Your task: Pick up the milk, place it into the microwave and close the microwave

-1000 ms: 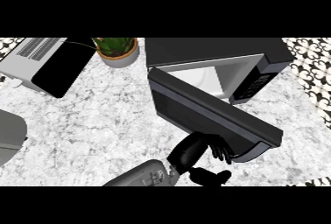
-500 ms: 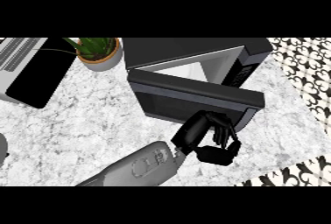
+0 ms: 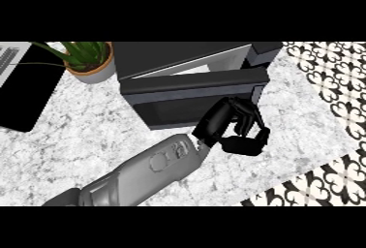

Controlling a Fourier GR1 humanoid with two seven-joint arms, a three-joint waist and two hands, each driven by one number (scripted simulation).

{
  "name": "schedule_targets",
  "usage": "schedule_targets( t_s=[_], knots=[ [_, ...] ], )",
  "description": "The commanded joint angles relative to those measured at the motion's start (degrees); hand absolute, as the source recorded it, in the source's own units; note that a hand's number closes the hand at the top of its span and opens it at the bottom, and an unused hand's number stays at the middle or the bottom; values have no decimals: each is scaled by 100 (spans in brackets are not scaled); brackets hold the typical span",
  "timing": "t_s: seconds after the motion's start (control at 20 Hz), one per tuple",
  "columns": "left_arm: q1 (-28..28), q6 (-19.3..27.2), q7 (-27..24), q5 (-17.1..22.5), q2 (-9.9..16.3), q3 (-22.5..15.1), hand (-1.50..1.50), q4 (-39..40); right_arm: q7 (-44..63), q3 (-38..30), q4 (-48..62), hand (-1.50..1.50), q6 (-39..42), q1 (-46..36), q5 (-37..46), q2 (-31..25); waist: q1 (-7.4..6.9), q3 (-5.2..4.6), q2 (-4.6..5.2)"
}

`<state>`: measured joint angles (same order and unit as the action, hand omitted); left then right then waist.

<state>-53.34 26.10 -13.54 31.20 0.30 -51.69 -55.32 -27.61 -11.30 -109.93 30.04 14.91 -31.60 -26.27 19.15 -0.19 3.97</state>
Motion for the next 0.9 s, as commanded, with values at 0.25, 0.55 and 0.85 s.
schedule_targets(
  t_s=[0.25, 0.55, 0.85],
  knots=[
    [-721, 152, -114, 453, -28, 229, 150, 506, 273, -35, -158, -150, 92, -234, -344, -290, 358, 12, 118],
    [-1075, 224, -171, 654, -25, 336, 150, 824, 380, -167, -132, -150, 122, -333, -511, -481, 537, 25, 160],
    [-1260, 325, -218, 810, -20, 418, 150, 1144, 485, -330, -96, -150, 113, -496, -650, -693, 623, 26, 224]
  ],
)
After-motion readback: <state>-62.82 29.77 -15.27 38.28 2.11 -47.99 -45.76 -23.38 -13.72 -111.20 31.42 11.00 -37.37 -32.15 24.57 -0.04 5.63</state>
